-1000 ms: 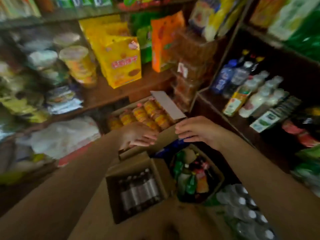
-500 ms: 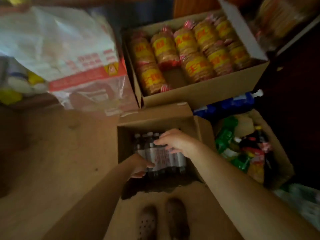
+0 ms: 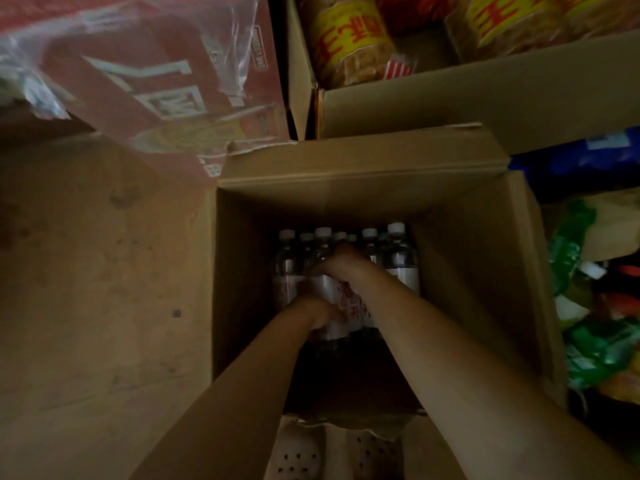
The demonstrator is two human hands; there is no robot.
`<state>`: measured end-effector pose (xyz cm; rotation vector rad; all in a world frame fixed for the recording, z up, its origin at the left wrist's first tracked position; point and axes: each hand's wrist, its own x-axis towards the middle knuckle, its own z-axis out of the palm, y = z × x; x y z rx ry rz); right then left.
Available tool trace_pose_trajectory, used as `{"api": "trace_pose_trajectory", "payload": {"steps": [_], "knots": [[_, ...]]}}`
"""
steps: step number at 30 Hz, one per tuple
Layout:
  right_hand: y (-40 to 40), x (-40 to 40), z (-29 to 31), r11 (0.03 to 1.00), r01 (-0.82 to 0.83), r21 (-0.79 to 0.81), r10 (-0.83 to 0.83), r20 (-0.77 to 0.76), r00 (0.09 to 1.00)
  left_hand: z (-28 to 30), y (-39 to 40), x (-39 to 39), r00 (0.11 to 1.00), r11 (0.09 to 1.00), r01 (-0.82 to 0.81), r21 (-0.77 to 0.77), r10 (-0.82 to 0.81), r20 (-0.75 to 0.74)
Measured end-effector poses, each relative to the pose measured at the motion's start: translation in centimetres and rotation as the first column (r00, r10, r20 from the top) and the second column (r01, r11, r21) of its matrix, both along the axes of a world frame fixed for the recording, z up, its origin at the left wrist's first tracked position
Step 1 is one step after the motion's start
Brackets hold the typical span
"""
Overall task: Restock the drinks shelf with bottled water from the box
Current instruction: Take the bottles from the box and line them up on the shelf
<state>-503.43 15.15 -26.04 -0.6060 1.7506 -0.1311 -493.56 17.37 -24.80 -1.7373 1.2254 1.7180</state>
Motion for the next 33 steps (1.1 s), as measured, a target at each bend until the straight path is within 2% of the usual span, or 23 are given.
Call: {"api": "trace_pose_trajectory", "payload": {"steps": [2, 3, 8, 12, 16, 18, 24, 28, 33], "knots": [[-0.3, 0.0, -0.5, 0.99, -0.134, -0.03, 0.13, -0.113, 0.985, -0.5, -0.3, -0.1, 1.0, 0.999, 0.02, 0.026, -0.02, 0.004], [-0.2, -0.2, -0.5, 0.989, -0.142, -0.035, 0.135, -0.138, 0.981, -0.4, -0.3, -0.2, 1.0, 0.999, 0.026, 0.031, -0.025, -0.011], [1.6, -1.0, 2.2, 0.979, -0.035, -0.199, 0.014, -0.108, 0.994, 1.3, 0.5, 0.1, 0.998, 0.999, 0.001, -0.048, -0.004, -0.064], [2.8, -1.7, 8.6, 0.933, 0.073, -0.353, -0.078, -0.001, 0.997, 6.4, -0.2, 0.3, 0.989, 0.988, -0.118, -0.097, 0.108, -0.104], [4.7, -3.9, 18.0, 0.882, 0.169, -0.44, -0.134, 0.11, 0.985, 14.4, -0.5, 0.3, 0.964, 0.989, -0.094, -0.114, 0.062, -0.257], [5.3, -5.5, 23.5, 0.854, 0.211, -0.475, -0.168, 0.132, 0.977, 19.7, -0.4, -0.8, 0.94, 0.981, -0.084, -0.176, 0.019, -0.341], [6.4, -11.7, 42.5, 0.742, 0.221, -0.633, -0.238, 0.059, 0.969, 36.6, -0.7, -7.2, 0.852, 0.901, -0.063, -0.429, -0.175, -0.493], [8.1, -15.7, 55.2, 0.628, 0.178, -0.757, -0.352, -0.072, 0.933, 48.3, -0.7, -12.1, 0.79, 0.825, -0.067, -0.561, -0.3, -0.535], [13.2, -19.8, 69.0, 0.498, 0.147, -0.854, -0.494, -0.141, 0.858, 61.1, 1.2, -17.3, 0.633, 0.745, 0.017, -0.667, -0.524, -0.569]]}}
